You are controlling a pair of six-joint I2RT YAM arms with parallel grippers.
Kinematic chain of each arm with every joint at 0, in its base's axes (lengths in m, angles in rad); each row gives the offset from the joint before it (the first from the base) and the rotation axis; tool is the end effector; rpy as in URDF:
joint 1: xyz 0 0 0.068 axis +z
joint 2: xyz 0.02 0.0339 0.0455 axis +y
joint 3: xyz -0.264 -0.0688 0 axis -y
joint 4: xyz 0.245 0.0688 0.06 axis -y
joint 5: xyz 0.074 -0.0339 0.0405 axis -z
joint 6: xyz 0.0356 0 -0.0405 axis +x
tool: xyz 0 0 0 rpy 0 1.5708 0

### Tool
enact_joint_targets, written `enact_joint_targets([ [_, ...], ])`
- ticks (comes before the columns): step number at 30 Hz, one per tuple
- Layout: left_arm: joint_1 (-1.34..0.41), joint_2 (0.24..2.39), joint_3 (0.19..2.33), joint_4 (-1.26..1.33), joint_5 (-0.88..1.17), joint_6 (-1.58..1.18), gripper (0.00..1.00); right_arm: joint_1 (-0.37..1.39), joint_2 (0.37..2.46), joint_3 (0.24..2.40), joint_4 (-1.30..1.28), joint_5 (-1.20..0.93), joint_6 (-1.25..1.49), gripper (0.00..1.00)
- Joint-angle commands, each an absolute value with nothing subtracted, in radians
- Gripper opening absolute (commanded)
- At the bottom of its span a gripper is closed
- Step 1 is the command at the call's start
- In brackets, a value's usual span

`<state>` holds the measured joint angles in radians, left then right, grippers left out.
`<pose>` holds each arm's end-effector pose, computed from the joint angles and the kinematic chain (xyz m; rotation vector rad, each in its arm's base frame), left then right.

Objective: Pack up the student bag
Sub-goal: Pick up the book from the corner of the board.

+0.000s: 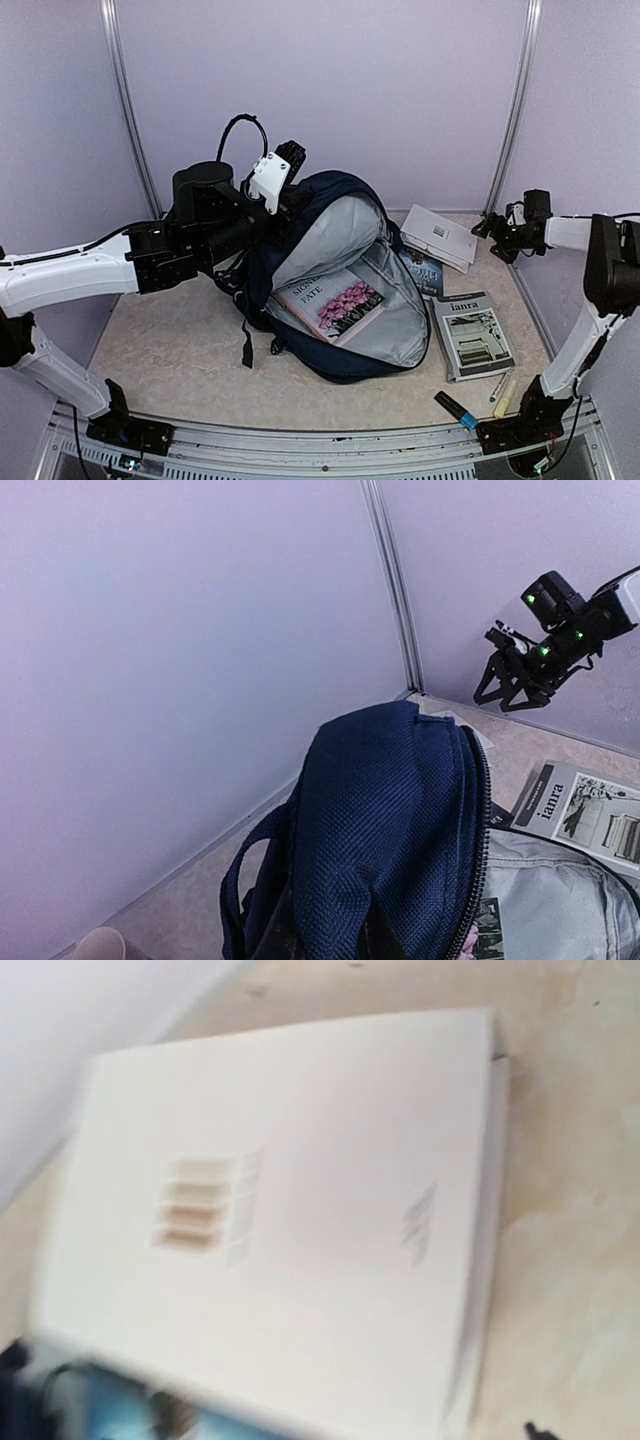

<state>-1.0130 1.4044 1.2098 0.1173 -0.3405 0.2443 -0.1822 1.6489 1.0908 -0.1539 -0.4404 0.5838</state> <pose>0.1877 -0.2783 0.3770 0.7497 1.4727 -0.3063 0.3574 -0.0504 0.2285 0.6378 2.2107 0.7111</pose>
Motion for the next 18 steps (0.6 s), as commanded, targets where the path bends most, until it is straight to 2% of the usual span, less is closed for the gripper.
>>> enact_joint_targets([
  [1,-1.000,1.368,1.203,0.171,-0.363,0.269,0.00,-0.200,1.843,1.239,-0.206,-0.432,0.551,0.88],
  [5,-1.000,1.380,1.204,0.167,-0.346,0.284,0.00,-0.202,1.975,1.277,-0.153,-0.516,0.567,0.90],
  [8,-0.998,1.395,1.209,0.169,-0.351,0.294,0.00,-0.202,2.046,1.301,-0.132,-0.614,0.587,0.87],
  [12,-0.997,1.413,1.218,0.166,-0.339,0.300,0.00,-0.202,2.081,1.273,-0.053,-0.669,0.631,0.75],
  [18,-0.996,1.434,1.228,0.159,-0.328,0.304,0.00,-0.202,2.106,1.215,0.086,-0.749,0.714,0.50],
])
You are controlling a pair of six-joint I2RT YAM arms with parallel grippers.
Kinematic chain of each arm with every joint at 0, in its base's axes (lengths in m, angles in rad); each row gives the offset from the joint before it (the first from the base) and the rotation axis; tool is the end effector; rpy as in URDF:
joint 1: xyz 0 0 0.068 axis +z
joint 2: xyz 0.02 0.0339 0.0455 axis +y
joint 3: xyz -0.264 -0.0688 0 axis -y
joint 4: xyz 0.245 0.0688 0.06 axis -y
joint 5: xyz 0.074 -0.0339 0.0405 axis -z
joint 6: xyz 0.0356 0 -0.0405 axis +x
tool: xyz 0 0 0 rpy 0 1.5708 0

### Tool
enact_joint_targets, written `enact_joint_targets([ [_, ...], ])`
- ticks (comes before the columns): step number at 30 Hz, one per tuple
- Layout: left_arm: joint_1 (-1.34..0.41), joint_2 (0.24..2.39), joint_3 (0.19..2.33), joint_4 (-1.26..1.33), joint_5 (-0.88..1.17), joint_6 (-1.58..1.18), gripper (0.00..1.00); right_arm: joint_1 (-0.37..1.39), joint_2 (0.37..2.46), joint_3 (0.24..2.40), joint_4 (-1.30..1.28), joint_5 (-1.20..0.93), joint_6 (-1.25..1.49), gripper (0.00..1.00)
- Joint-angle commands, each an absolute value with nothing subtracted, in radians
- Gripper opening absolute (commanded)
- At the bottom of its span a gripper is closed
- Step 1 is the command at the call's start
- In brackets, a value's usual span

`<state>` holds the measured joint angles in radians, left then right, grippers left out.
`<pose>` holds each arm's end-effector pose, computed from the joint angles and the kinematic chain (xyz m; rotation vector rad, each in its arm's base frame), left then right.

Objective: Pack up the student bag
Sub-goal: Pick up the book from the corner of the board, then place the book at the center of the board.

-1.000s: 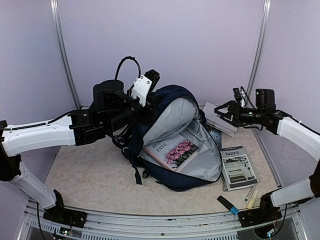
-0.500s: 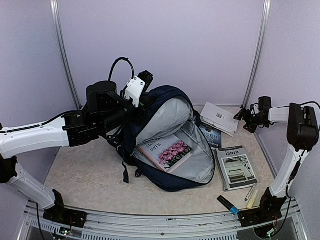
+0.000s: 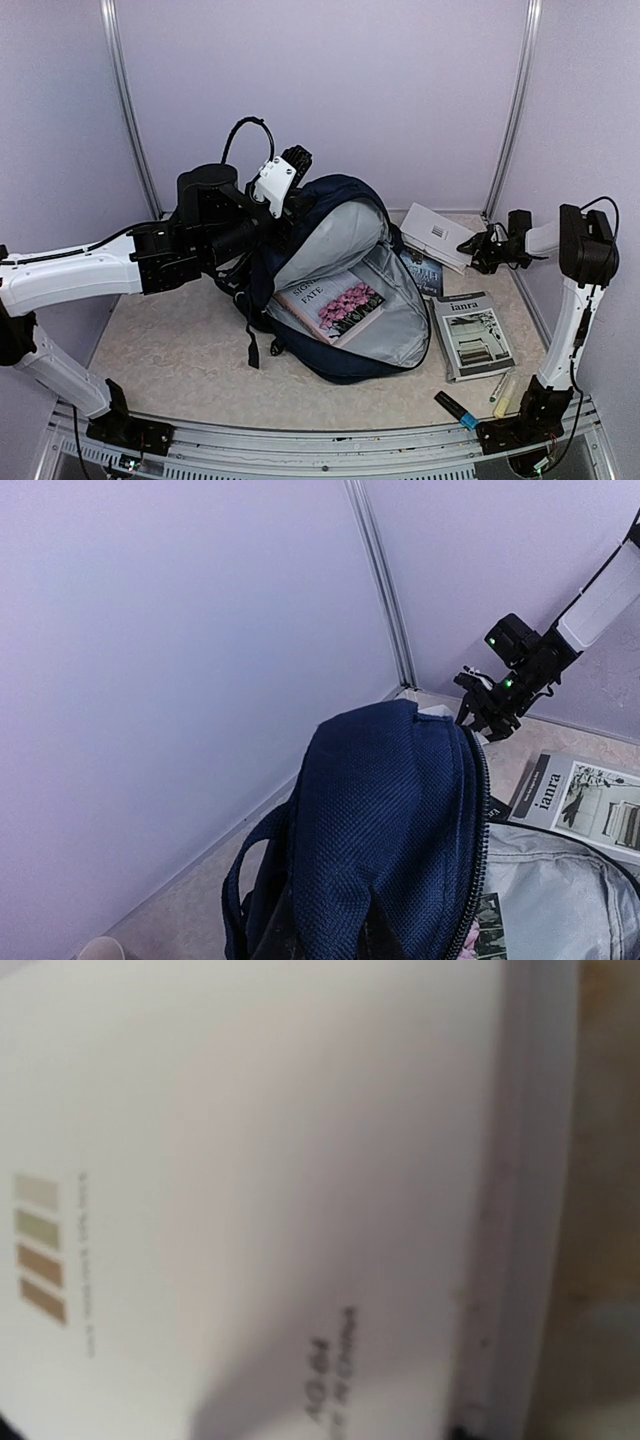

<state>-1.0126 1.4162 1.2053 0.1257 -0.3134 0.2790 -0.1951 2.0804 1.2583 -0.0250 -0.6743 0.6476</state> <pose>0.1888 -0.2817 0.3726 0.7985 1.4557 -0.2988 0.4231 -0.0610 0.1290 0.6897 2.3159 1.0217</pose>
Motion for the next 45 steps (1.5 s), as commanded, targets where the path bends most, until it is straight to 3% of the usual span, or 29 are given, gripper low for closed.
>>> enact_joint_targets([
  [1,-0.996,1.435,1.230,0.156,-0.327,0.304,0.00,-0.203,2.104,1.204,0.103,-0.756,0.723,0.45],
  [4,-0.996,1.432,1.230,0.152,-0.322,0.305,0.00,-0.203,2.093,1.179,0.134,-0.771,0.736,0.30],
  [8,-0.996,1.428,1.224,0.159,-0.318,0.304,0.00,-0.203,2.068,1.158,0.138,-0.777,0.732,0.01],
  [9,-0.994,1.429,1.223,0.159,-0.318,0.306,0.00,-0.204,2.061,1.155,0.139,-0.782,0.732,0.00],
  [16,-0.988,1.415,1.198,0.158,-0.328,0.301,0.00,-0.204,1.928,1.117,0.150,-0.802,0.742,0.00],
  [23,-0.949,1.374,1.155,0.166,-0.385,0.288,0.00,-0.194,1.668,0.981,0.094,-0.771,0.723,0.00],
  [36,-0.896,1.208,1.108,0.148,-0.460,0.277,0.00,-0.116,1.149,0.663,-0.341,-0.524,0.578,0.00],
  [44,-0.891,1.222,1.110,0.161,-0.370,0.238,0.00,-0.011,1.019,0.544,-0.456,-0.579,0.635,0.00],
  [45,-0.891,1.230,1.108,0.166,-0.357,0.232,0.00,-0.008,1.029,0.534,-0.460,-0.609,0.630,0.16],
])
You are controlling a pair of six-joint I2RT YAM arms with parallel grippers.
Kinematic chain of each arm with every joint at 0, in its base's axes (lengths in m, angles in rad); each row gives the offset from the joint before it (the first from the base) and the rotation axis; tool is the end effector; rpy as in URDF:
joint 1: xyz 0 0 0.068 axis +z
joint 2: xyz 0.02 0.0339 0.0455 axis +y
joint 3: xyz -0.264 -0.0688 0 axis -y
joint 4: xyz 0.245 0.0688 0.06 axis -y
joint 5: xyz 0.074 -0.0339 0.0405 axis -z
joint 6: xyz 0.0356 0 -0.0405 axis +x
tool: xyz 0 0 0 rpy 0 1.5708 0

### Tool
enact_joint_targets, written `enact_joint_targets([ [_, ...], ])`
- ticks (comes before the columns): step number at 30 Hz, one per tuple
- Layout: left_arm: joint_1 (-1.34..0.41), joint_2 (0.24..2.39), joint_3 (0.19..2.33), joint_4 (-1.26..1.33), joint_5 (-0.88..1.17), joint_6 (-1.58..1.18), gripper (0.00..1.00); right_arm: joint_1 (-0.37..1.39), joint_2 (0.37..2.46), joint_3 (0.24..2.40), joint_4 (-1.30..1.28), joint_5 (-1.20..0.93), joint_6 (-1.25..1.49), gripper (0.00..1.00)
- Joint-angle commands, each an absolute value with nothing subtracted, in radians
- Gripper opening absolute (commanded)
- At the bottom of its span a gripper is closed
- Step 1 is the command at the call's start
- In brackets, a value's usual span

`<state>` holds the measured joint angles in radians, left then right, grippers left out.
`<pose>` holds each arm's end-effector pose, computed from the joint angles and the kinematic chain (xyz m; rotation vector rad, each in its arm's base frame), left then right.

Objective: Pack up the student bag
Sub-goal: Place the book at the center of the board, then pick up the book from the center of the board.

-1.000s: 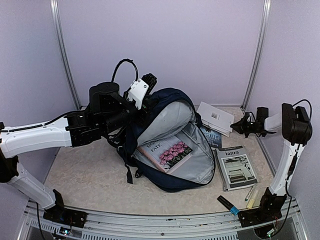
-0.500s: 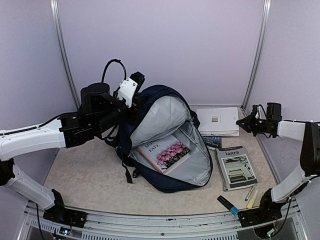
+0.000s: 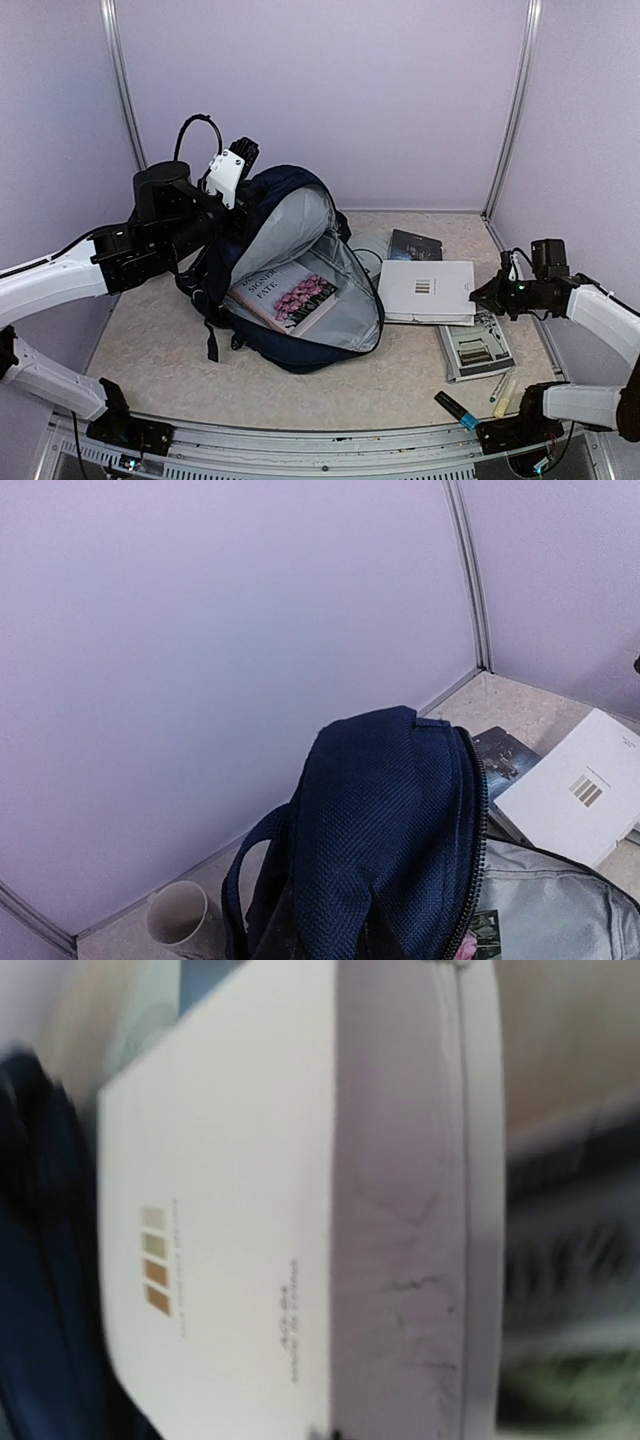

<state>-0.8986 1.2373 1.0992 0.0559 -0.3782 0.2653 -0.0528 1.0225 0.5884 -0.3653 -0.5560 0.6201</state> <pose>0.1916 -0.2197 0.3799 0.6539 1.5148 -0.1705 0.2033 0.0081 0.2155 0.5284 2.3509 0.9278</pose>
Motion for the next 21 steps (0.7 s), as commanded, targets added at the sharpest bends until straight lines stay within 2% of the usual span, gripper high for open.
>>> enact_joint_targets([
  [1,-0.891,1.239,1.109,0.169,-0.346,0.228,0.00,-0.009,1.041,0.536,-0.468,-0.620,0.620,0.45],
  [2,-0.892,1.248,1.111,0.171,-0.338,0.225,0.00,-0.009,1.053,0.552,-0.487,-0.600,0.605,0.72],
  [3,-0.893,1.258,1.115,0.174,-0.334,0.222,0.00,-0.009,1.063,0.573,-0.512,-0.552,0.588,0.91],
  [4,-0.894,1.268,1.118,0.175,-0.327,0.219,0.00,-0.009,1.069,0.596,-0.527,-0.504,0.577,0.99],
  [7,-0.899,1.294,1.132,0.169,-0.304,0.215,0.00,-0.014,1.073,0.627,-0.480,-0.418,0.578,1.00],
  [18,-0.908,1.388,1.158,0.169,-0.286,0.222,0.00,-0.112,1.435,0.668,-0.203,-0.599,0.501,1.00],
  [21,-0.908,1.407,1.158,0.178,-0.262,0.213,0.00,-0.105,1.486,0.648,-0.125,-0.715,0.515,1.00],
])
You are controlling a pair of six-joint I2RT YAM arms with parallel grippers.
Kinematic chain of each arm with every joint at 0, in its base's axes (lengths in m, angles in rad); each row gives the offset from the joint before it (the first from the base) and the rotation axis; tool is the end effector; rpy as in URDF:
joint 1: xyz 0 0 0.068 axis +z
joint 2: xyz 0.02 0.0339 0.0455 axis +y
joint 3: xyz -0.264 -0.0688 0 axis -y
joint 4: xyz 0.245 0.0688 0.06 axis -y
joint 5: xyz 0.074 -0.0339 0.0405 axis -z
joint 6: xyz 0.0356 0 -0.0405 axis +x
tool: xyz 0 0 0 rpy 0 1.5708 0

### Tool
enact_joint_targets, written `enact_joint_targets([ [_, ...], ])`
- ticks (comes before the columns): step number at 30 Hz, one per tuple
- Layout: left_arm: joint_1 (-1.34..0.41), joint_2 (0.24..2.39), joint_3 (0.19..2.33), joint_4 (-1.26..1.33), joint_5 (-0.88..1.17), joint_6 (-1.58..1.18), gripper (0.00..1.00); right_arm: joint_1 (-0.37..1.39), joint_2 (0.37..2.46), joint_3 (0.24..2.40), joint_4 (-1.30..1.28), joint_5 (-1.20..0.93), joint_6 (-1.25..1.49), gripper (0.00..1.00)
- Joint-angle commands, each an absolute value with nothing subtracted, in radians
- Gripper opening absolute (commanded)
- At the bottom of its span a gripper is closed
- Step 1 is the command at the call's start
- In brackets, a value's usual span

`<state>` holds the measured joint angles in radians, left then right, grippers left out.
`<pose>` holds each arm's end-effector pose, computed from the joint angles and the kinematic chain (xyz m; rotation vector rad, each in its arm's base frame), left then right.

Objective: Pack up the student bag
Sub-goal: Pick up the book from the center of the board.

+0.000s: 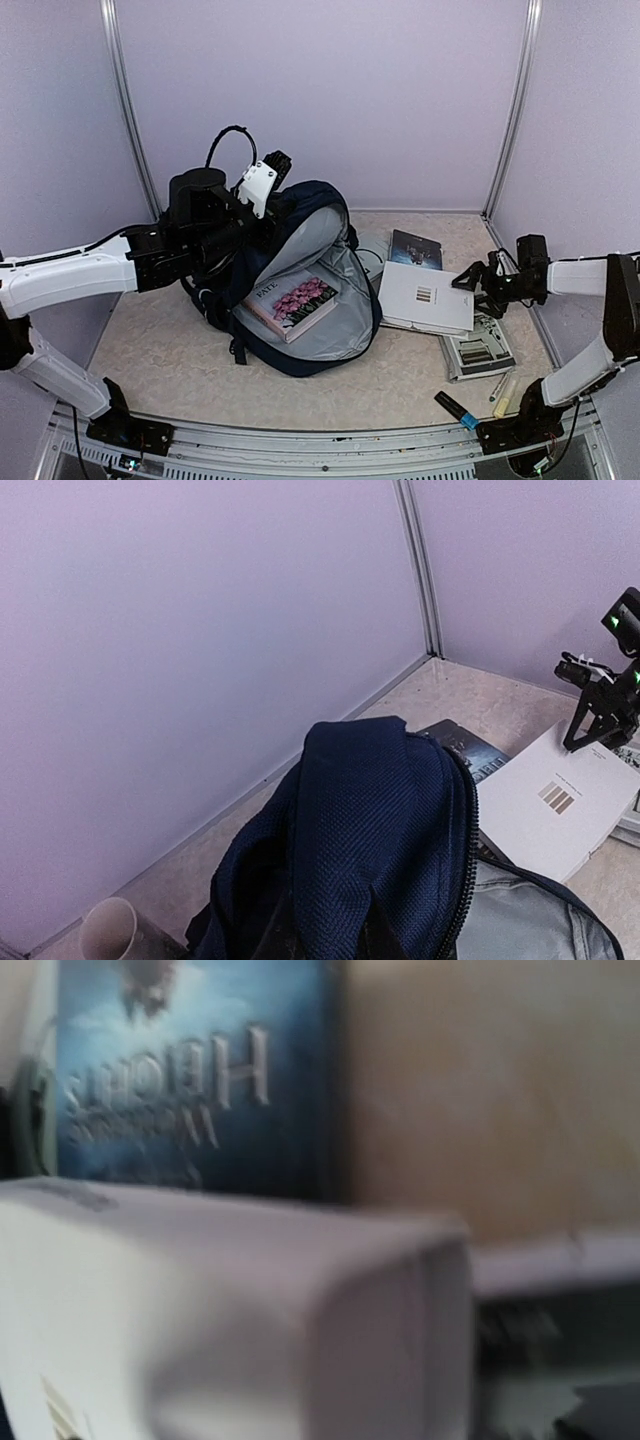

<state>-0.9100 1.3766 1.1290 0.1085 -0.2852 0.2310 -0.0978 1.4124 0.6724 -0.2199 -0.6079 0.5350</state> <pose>0.2095 -0.2531 0.3557 0.7385 1.5436 -0.2619 0.2597 -0.0050 0.1687 0.5470 2.4717 0.9437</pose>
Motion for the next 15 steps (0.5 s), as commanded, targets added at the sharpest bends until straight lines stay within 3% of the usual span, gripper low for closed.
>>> enact_joint_targets([
  [1,-0.908,1.413,1.156,0.182,-0.253,0.209,0.00,-0.096,1.492,0.633,-0.094,-0.749,0.524,1.00],
  [8,-0.908,1.469,1.162,0.209,-0.181,0.181,0.00,-0.029,1.473,0.547,0.144,-0.967,0.638,1.00],
  [15,-0.914,1.482,1.165,0.216,-0.152,0.166,0.00,0.072,1.429,0.566,0.248,-1.034,0.710,0.96],
])
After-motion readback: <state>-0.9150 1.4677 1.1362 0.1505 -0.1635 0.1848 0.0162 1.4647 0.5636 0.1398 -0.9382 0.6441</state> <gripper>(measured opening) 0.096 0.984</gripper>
